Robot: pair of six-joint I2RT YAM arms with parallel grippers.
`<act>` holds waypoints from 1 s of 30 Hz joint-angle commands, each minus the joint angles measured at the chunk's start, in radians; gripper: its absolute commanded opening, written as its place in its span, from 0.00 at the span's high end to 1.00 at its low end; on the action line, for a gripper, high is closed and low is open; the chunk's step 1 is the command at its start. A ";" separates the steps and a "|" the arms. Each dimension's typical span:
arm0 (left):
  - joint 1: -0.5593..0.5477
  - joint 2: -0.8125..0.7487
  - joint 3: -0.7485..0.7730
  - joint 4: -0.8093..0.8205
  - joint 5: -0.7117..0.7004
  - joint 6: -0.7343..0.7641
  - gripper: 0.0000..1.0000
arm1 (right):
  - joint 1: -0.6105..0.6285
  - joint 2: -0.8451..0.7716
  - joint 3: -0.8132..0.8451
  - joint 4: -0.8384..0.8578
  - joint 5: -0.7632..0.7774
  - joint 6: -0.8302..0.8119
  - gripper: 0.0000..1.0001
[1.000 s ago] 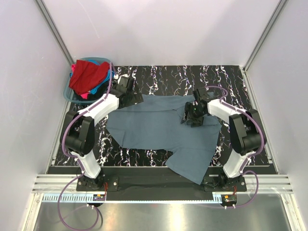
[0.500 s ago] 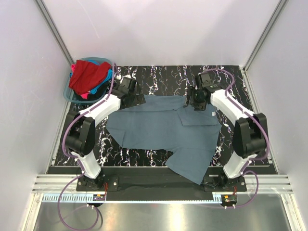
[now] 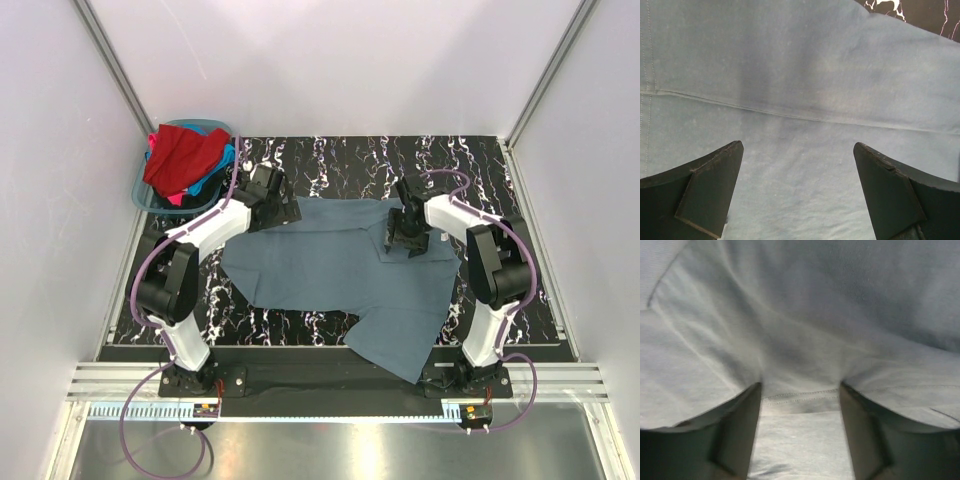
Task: Fold and stack the t-shirts
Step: Fold the tshirt
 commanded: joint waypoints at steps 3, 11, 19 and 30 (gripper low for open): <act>-0.004 -0.047 0.020 0.029 -0.040 0.029 0.01 | 0.008 -0.106 0.030 -0.005 0.009 -0.004 0.09; 0.088 0.141 0.361 -0.080 -0.005 0.064 0.01 | -0.085 0.027 0.477 -0.101 0.118 -0.044 0.00; 0.163 0.250 0.418 -0.091 0.017 0.067 0.01 | -0.160 0.252 0.610 -0.105 0.120 -0.034 0.00; 0.194 0.365 0.433 -0.112 0.033 0.037 0.01 | -0.185 0.393 0.614 -0.091 0.129 -0.020 0.00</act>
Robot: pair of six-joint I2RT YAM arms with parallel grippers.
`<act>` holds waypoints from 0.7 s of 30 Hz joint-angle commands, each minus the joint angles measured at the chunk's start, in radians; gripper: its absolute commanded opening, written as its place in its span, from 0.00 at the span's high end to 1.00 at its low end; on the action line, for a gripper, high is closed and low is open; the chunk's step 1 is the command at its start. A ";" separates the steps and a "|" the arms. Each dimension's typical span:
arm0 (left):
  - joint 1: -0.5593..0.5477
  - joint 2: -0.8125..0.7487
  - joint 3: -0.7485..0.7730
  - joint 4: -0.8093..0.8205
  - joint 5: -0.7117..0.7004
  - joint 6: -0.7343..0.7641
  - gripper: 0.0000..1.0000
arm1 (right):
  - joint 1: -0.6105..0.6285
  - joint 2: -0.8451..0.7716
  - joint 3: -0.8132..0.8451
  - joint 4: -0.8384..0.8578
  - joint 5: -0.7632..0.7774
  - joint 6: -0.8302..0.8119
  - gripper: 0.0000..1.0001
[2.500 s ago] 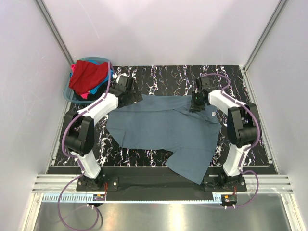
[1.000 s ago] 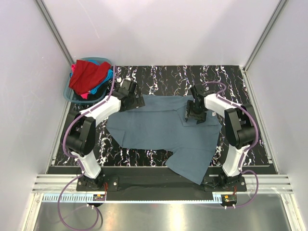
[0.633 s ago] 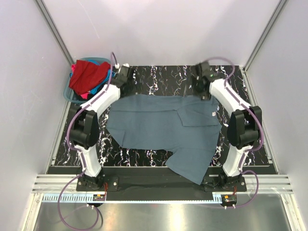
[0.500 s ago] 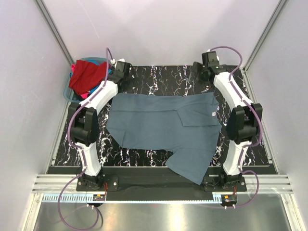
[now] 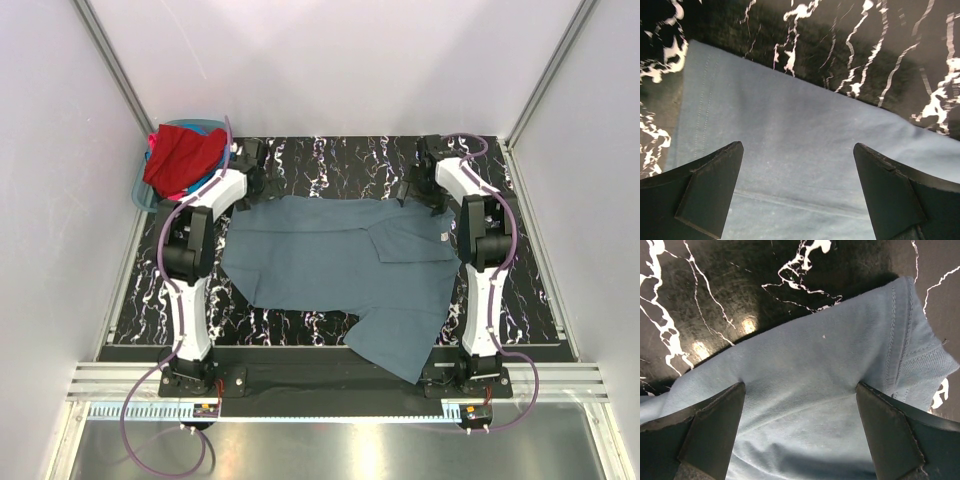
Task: Fold and stack the t-shirts
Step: Fold the tshirt
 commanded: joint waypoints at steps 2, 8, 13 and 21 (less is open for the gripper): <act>0.021 0.035 0.045 -0.005 0.040 -0.020 0.01 | -0.012 0.034 0.039 0.017 0.031 0.008 0.00; 0.032 0.096 0.086 -0.007 0.094 -0.038 0.01 | -0.058 0.075 0.045 0.025 0.031 -0.004 0.00; 0.035 0.168 0.172 -0.013 0.130 -0.056 0.01 | -0.081 0.112 0.103 0.034 0.018 -0.030 0.02; 0.035 0.280 0.347 -0.024 0.195 -0.102 0.01 | -0.098 0.294 0.394 -0.036 -0.067 -0.092 0.02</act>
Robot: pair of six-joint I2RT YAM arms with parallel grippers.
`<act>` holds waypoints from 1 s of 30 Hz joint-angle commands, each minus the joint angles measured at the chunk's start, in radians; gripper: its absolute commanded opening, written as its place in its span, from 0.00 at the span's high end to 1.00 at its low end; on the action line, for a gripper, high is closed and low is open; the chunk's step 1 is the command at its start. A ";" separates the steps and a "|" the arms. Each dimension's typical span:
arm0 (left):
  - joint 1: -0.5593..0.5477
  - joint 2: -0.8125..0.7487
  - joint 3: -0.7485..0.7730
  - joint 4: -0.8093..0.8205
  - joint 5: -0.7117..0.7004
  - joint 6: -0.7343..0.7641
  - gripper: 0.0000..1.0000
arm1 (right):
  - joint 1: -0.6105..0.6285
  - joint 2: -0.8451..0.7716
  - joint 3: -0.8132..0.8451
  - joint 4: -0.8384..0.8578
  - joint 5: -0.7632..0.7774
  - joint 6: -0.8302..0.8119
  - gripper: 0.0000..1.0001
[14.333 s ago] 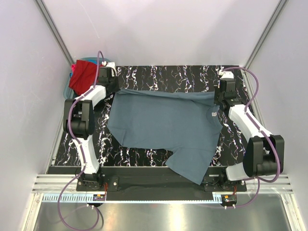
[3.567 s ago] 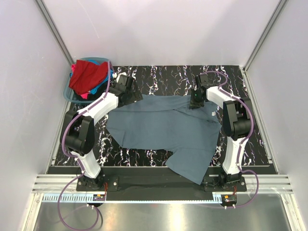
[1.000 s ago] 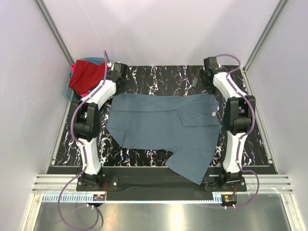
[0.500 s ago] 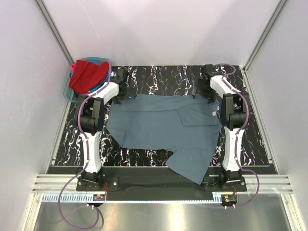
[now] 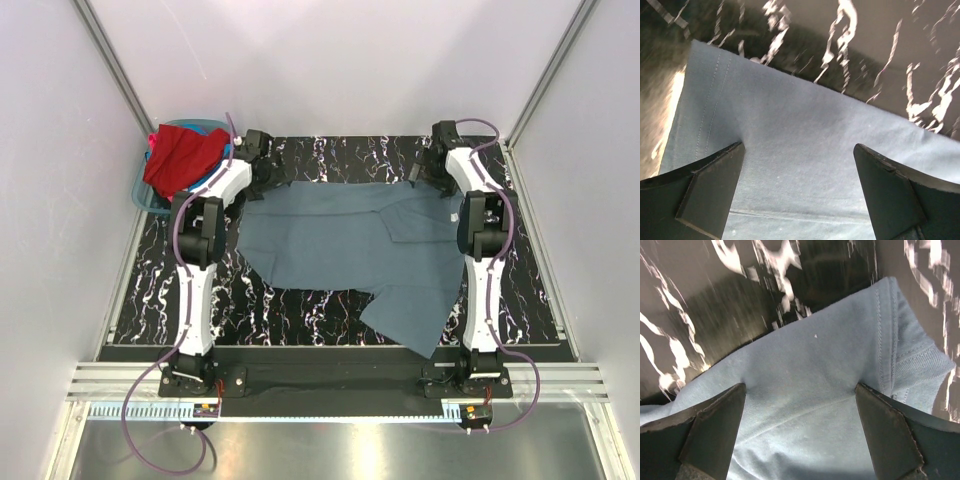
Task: Fold and stack the t-shirts
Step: Fold the tshirt
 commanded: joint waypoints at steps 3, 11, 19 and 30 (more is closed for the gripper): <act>0.007 0.101 0.161 -0.021 0.061 -0.030 0.01 | -0.019 0.218 0.316 -0.082 -0.064 -0.041 0.02; 0.016 0.155 0.348 -0.034 0.135 0.039 0.01 | -0.030 0.240 0.523 -0.096 -0.162 -0.064 0.00; -0.045 -0.268 0.133 -0.037 0.024 0.386 0.01 | -0.027 -0.154 0.401 -0.145 -0.184 -0.077 0.00; -0.306 -0.586 -0.411 -0.206 -0.368 0.307 0.08 | -0.027 -0.733 -0.482 -0.024 -0.129 0.083 0.00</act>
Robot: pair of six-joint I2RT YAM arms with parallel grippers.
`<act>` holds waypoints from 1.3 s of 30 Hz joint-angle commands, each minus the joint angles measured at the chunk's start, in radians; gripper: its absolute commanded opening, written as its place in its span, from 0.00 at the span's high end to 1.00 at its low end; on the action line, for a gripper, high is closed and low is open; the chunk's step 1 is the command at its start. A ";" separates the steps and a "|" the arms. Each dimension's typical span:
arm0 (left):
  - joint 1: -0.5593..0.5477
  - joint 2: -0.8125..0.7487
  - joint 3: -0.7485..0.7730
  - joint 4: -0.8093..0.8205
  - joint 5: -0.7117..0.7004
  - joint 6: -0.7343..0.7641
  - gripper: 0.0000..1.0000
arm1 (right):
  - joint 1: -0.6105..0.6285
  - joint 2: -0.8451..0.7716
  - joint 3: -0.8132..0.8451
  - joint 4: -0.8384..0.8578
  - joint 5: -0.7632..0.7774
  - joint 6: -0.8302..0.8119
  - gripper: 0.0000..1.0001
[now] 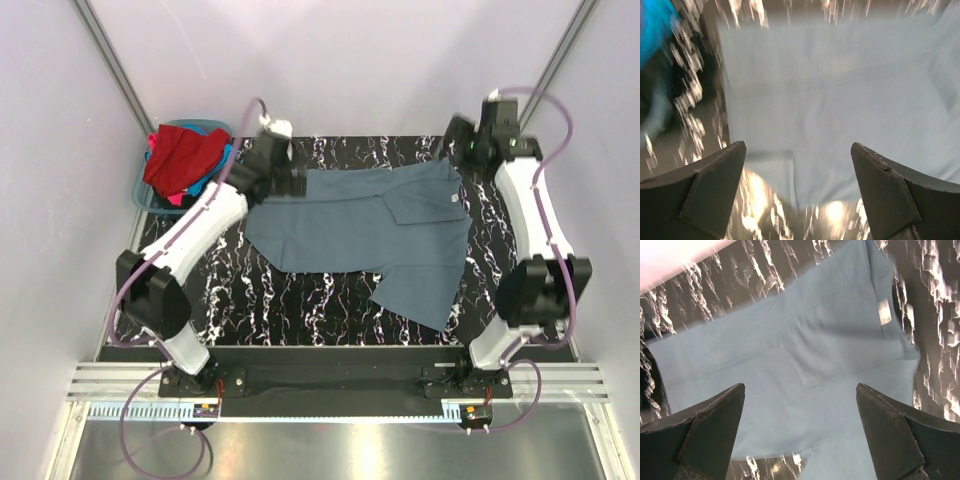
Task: Fold and stack the t-shirts
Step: Fold the tshirt
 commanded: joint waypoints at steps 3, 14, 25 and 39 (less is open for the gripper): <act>-0.074 0.103 -0.192 -0.110 -0.169 -0.128 0.11 | 0.004 -0.193 -0.435 0.051 0.037 0.090 0.00; -0.074 0.269 -0.165 -0.016 -0.189 -0.239 0.25 | 0.004 -0.334 -0.696 0.067 0.025 0.129 0.00; -0.074 0.319 -0.207 -0.015 -0.201 -0.312 0.32 | 0.003 -0.279 -0.670 0.058 0.034 0.103 0.00; -0.067 0.335 -0.229 -0.015 -0.233 -0.340 0.52 | 0.004 -0.252 -0.677 0.025 0.074 0.098 0.00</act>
